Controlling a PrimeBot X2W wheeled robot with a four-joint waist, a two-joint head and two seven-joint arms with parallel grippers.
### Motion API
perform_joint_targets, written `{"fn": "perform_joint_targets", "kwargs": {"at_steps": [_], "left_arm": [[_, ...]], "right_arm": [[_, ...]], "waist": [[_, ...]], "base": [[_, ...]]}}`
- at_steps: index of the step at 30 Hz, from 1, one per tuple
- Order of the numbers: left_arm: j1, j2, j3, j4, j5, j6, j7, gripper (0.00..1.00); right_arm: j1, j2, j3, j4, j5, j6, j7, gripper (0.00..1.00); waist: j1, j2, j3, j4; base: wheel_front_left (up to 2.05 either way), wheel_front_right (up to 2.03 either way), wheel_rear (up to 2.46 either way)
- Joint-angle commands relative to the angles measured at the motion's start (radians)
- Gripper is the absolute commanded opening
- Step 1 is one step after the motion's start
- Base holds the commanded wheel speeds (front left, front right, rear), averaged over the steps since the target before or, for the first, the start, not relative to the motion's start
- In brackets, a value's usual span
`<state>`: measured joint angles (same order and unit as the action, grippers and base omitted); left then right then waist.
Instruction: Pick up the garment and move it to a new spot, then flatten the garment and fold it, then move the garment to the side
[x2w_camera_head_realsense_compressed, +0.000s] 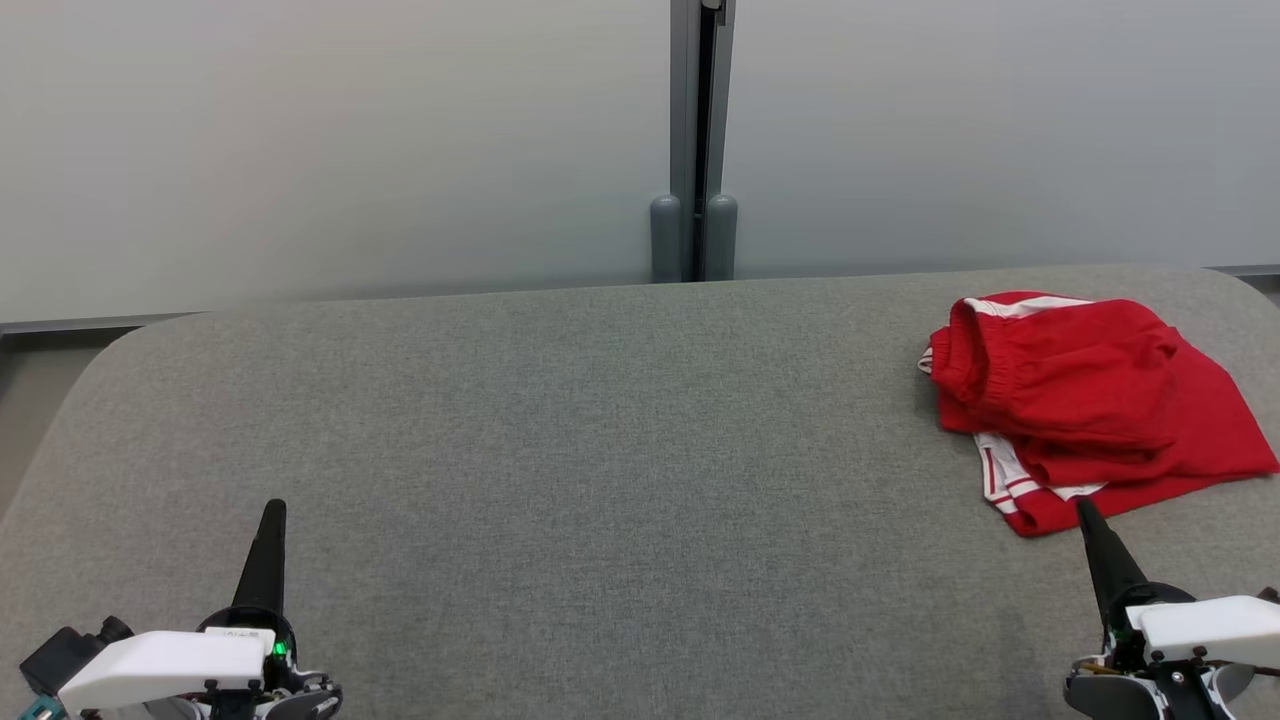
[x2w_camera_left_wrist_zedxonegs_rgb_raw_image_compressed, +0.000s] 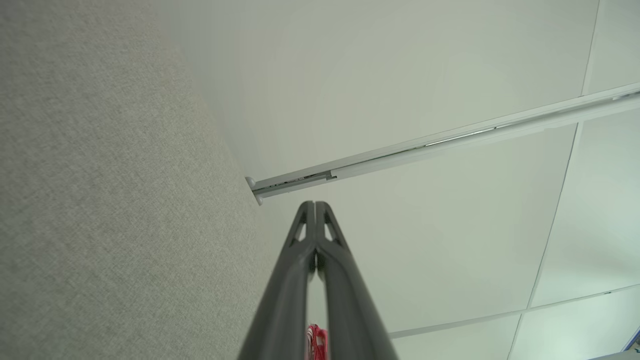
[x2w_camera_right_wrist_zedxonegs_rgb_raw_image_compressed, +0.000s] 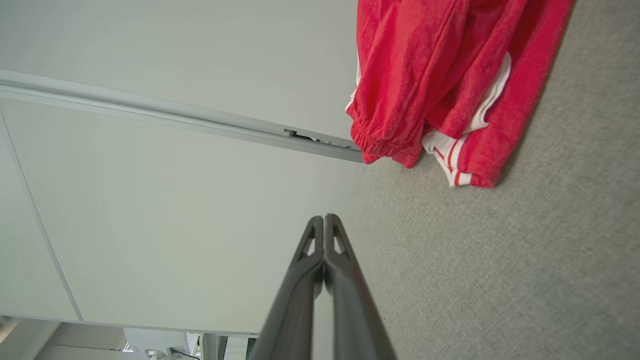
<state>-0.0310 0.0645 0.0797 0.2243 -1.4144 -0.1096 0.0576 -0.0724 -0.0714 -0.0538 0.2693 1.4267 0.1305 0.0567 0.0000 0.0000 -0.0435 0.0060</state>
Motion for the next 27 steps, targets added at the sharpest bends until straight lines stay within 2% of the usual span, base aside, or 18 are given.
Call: {"fn": "perform_joint_targets", "kwargs": {"at_steps": [1, 27], "left_arm": [[-0.031, 0.003, 0.007, -0.002, -0.018, -0.007, 0.005, 0.00], [-0.082, -0.012, 0.035, 0.020, -0.180, -0.024, 0.054, 0.00]], "right_arm": [[-0.015, -0.001, -0.009, -0.011, 0.018, 0.000, 0.008, 0.00], [-0.039, 0.019, -0.059, -0.025, 0.170, 0.000, 0.055, 0.00]], "waist": [[0.0000, 0.0000, 0.002, 0.000], [0.0000, 0.0000, 0.040, -0.005]], "base": [[0.00, 0.00, 0.00], [0.00, 0.00, 0.00]]}}
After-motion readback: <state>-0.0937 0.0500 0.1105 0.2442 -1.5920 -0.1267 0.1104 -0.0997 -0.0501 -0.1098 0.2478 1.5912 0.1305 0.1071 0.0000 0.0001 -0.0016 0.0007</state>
